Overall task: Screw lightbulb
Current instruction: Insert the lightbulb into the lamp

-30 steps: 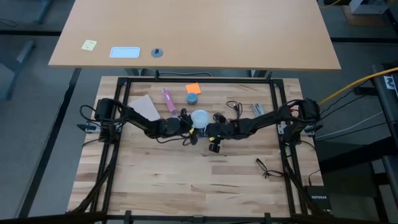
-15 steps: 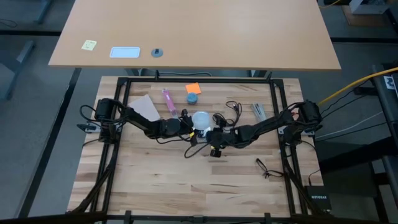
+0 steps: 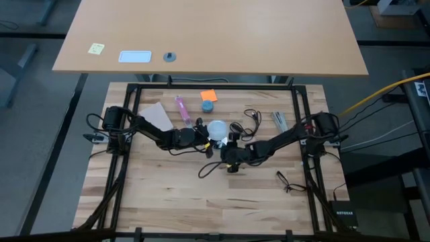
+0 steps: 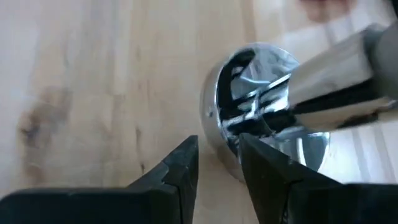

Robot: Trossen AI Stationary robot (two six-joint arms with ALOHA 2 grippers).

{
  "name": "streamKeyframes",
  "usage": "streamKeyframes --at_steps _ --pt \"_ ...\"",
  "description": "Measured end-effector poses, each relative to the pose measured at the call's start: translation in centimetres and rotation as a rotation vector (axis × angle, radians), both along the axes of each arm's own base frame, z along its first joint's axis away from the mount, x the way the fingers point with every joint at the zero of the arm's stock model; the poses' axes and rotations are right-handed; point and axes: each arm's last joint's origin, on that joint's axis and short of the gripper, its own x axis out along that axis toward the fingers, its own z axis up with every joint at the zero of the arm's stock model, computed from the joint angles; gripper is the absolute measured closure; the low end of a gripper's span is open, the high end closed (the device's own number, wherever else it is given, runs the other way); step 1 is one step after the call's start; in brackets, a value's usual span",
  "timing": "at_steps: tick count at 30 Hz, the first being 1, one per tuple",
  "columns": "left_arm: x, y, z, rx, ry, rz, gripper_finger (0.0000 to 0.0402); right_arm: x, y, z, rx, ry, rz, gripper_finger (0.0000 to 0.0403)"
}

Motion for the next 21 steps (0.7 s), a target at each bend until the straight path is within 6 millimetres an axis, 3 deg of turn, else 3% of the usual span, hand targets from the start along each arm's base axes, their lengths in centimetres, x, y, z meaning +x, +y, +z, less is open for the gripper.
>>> streamKeyframes --at_steps 8,21 --pt "0.0 0.0 0.0 0.000 0.000 0.002 0.0260 -0.7 -0.5 -0.9 -0.055 0.015 -0.203 0.0282" --pt "0.0 0.0 0.0 -0.006 -0.002 0.007 0.0260 -0.8 -3.8 -1.2 -0.016 0.042 -0.346 0.0282"
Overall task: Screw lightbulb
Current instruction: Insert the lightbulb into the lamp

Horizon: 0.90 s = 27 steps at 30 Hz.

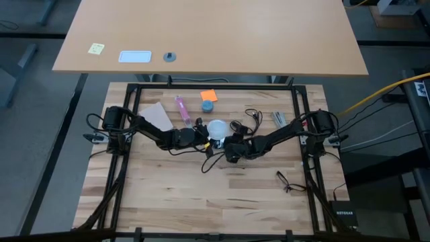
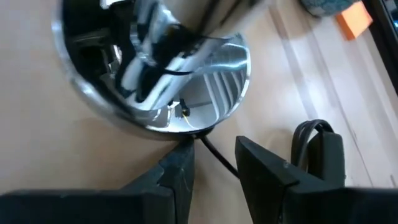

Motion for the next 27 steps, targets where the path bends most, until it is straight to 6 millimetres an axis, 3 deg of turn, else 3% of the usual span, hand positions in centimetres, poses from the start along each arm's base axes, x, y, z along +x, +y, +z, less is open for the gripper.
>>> streamKeyframes --at_steps 14,23,27 --pt "0.0 0.0 0.0 -0.005 -0.001 0.006 0.0260 0.4 -2.9 0.1 -0.086 0.014 -0.024 0.0282" --pt "0.0 0.0 0.0 -0.001 0.000 -0.003 0.0260 0.3 -1.7 0.3 -0.083 0.033 0.006 0.0282" --pt "0.0 0.0 0.0 -0.005 -0.002 -0.006 0.0260 -0.1 -0.4 1.6 -0.093 0.024 0.039 0.0282"
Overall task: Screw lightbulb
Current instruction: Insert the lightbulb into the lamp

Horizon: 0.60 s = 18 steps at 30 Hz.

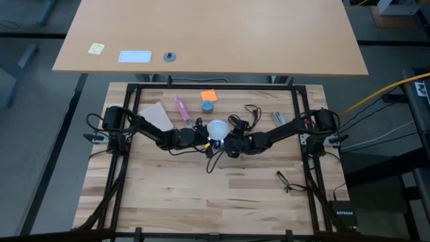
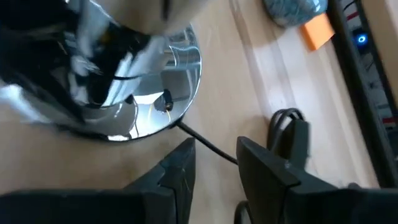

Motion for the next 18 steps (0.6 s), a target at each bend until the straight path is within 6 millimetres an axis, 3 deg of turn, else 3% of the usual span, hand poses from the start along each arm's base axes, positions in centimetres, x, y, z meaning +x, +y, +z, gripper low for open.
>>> streamKeyframes --at_steps 9,18 --pt "0.0 0.0 0.0 -0.001 0.000 0.002 0.0260 -0.8 2.4 3.4 0.041 -0.134 0.014 0.0282" --pt "0.0 0.0 0.0 0.002 -0.001 0.004 0.0260 -0.2 5.2 3.0 0.232 -0.259 0.043 0.0282"
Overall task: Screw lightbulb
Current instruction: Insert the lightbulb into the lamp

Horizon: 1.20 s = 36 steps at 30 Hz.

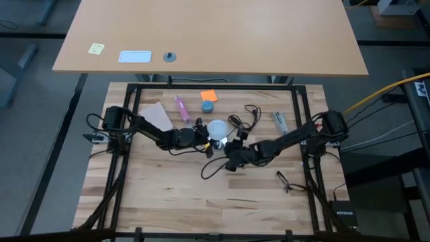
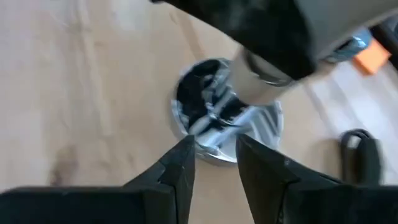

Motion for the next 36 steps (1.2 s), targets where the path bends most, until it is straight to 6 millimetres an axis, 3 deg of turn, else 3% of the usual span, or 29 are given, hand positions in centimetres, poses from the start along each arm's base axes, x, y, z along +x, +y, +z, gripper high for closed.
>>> streamKeyframes --at_steps 11,28,36 --pt "0.0 0.0 0.0 0.001 0.000 0.001 0.0260 0.4 0.2 -2.9 0.057 0.024 -0.079 0.0282" --pt "0.0 0.0 0.0 0.001 -0.003 0.001 0.0260 0.4 0.0 -3.0 0.138 -0.063 -0.235 0.0282" --pt "0.0 0.0 0.0 0.001 -0.003 0.002 0.0260 0.9 0.2 -4.4 0.152 -0.078 -0.236 0.0282"
